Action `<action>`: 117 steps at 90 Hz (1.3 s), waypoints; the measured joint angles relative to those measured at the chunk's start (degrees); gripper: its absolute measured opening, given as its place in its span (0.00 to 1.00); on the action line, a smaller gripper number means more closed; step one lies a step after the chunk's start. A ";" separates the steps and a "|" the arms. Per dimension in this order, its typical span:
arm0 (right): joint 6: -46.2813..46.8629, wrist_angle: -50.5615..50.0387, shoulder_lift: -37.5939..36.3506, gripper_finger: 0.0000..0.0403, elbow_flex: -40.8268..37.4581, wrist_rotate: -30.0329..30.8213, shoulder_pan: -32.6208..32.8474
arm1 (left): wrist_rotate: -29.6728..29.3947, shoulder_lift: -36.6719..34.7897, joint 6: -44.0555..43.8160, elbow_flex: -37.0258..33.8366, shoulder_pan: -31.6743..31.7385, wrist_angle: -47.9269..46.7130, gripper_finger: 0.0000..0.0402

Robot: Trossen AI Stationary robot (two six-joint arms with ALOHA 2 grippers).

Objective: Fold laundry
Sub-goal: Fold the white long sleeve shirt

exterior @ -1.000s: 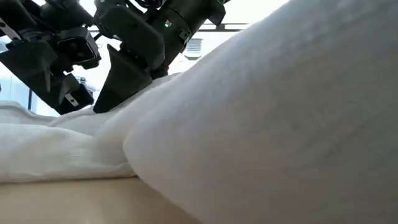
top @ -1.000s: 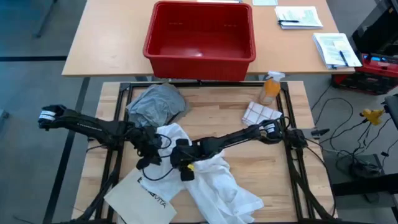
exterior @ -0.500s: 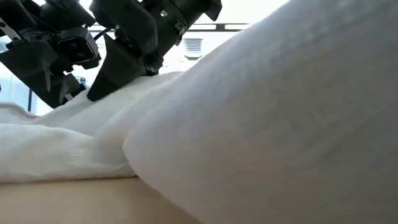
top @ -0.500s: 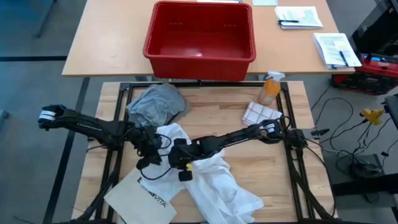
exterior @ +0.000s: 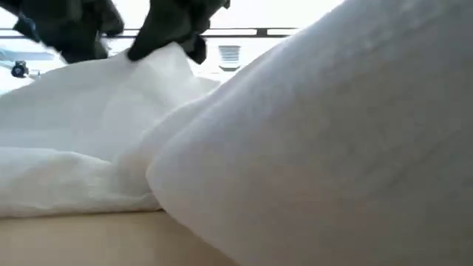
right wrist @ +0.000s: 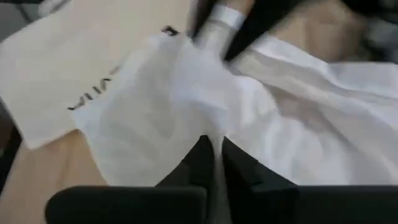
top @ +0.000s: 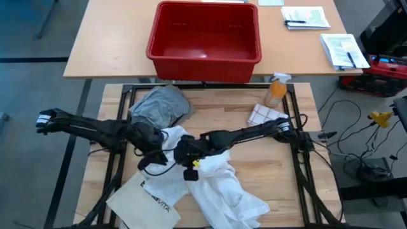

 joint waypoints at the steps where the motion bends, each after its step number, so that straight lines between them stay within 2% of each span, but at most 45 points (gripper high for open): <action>1: 0.33 -0.31 -0.31 0.00 -0.02 0.20 -0.05 | -0.29 -0.36 0.22 0.47 0.01 -0.24 0.19; 10: 2.58 -4.40 -3.72 0.00 -0.18 2.42 -0.72 | -1.78 -2.63 2.80 5.23 0.07 -2.41 0.19; 19: 5.16 -10.82 -7.49 0.00 -0.13 7.59 -1.45 | 1.18 -4.03 6.50 10.89 0.07 -4.82 0.19; 26: 6.74 -14.76 -10.03 0.00 -0.30 10.64 -1.98 | 1.97 -4.22 9.49 15.41 0.04 -10.08 0.19; 41: 11.60 -22.21 -15.94 0.00 -0.46 13.83 -3.85 | -2.33 -3.59 16.52 20.74 0.07 -22.14 0.19; 56: 16.39 -30.45 -19.75 0.00 -1.81 18.33 -5.86 | -2.47 -3.42 18.91 20.39 0.08 -22.55 0.19; 80: 18.93 -36.90 -25.80 0.00 -7.18 17.81 -11.26 | -2.51 -1.46 20.21 18.28 0.08 -22.25 0.19; 90: 17.64 -37.86 -29.21 0.00 -11.06 16.85 -14.76 | -4.58 0.48 20.23 16.18 0.07 -21.86 0.19; 102: 15.37 -36.24 -32.58 0.00 -17.33 15.57 -20.14 | -5.91 3.83 17.91 11.05 0.08 -13.14 0.19; 117: 8.38 -35.31 -37.03 0.00 -26.49 12.56 -29.57 | -6.02 9.20 8.55 4.95 0.00 1.95 0.19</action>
